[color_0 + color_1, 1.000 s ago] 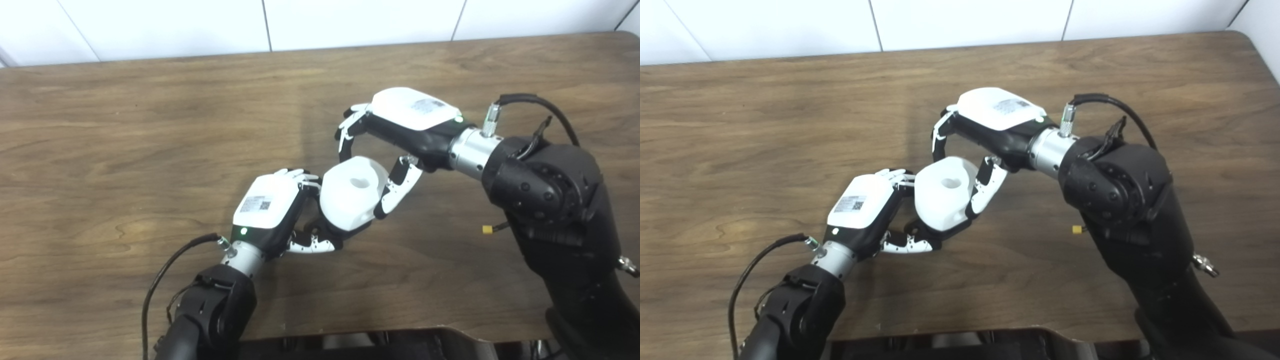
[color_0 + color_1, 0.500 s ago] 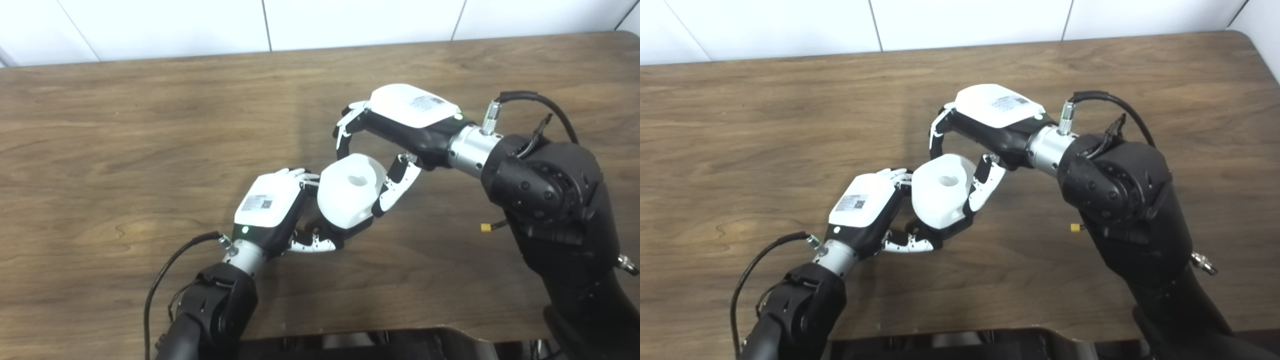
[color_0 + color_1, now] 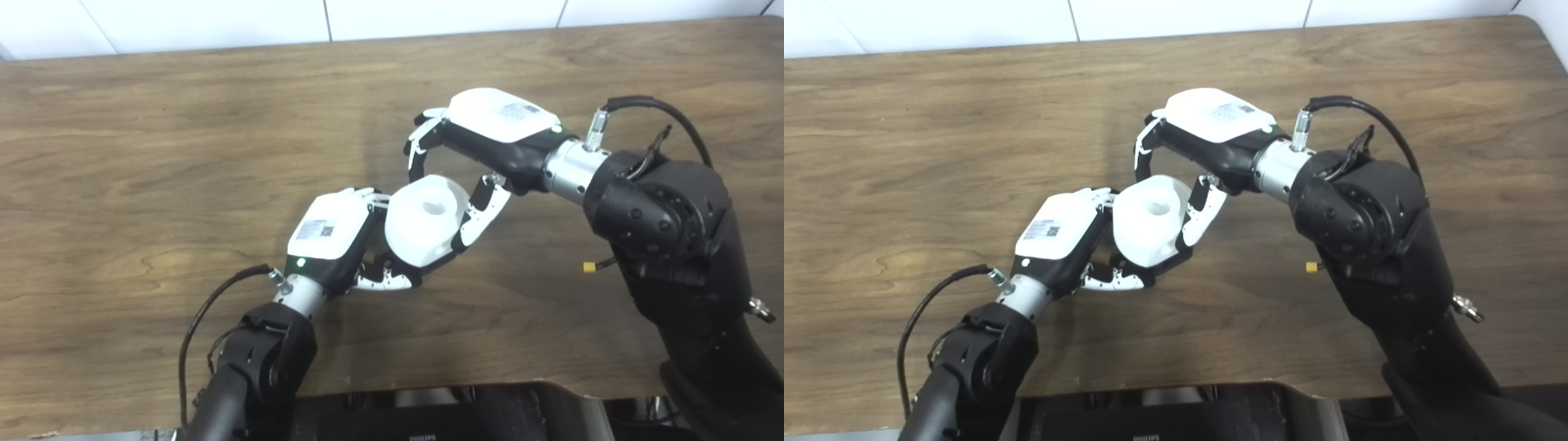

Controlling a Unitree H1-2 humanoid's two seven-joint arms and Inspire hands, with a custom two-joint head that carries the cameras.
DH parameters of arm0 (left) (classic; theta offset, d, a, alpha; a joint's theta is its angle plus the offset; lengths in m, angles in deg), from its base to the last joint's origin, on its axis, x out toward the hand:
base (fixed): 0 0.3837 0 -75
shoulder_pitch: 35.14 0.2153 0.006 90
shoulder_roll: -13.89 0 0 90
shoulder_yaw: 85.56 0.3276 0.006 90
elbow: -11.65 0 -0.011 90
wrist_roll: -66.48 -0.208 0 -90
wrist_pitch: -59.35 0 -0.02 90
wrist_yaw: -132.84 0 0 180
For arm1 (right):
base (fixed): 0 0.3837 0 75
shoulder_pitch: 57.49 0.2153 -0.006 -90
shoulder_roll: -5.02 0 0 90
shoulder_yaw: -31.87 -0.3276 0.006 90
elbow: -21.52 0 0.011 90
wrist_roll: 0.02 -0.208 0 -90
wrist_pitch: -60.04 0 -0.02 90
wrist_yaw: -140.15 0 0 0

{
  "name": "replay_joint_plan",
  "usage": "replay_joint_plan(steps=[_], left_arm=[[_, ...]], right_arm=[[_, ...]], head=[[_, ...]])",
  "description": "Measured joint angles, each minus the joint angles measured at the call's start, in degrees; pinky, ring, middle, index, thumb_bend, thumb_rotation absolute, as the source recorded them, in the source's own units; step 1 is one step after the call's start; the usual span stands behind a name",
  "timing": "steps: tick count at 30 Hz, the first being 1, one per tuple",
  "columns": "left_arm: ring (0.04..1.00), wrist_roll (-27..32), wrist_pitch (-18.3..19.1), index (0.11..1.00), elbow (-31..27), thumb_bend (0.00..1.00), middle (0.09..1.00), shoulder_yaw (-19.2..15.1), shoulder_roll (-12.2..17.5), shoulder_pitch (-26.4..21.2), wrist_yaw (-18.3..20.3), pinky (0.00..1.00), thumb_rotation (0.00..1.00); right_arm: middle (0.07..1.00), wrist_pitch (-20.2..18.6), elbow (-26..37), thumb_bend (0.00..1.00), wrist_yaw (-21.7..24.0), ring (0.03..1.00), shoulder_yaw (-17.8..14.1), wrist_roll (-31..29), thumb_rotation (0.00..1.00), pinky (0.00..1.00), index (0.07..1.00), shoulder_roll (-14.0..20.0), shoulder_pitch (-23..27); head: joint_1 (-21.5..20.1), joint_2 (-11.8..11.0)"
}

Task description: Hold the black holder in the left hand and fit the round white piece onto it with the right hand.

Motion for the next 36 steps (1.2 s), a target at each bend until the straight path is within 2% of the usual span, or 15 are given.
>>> replay_joint_plan(steps=[21,36], left_arm=[[0.871,-0.34,0.14,0.488,-0.13,0.52,0.798,0.06,-0.15,0.01,0.19,0.90,0.06],[0.870,-0.46,0.33,0.488,-0.23,0.52,0.797,0.05,-0.31,-0.17,0.71,0.90,0.06]], right_arm=[[0.789,2.31,-2.26,0.53,-4.96,0.918,0.08,0.76,0.15,0.82,0.482,-0.67,-2.01],[0.794,2.31,-0.89,0.53,-5.13,0.922,1.19,1.31,0.15,0.82,0.482,-0.68,-2.77]], head=[[0.26,-0.09],[0.00,0.26]])
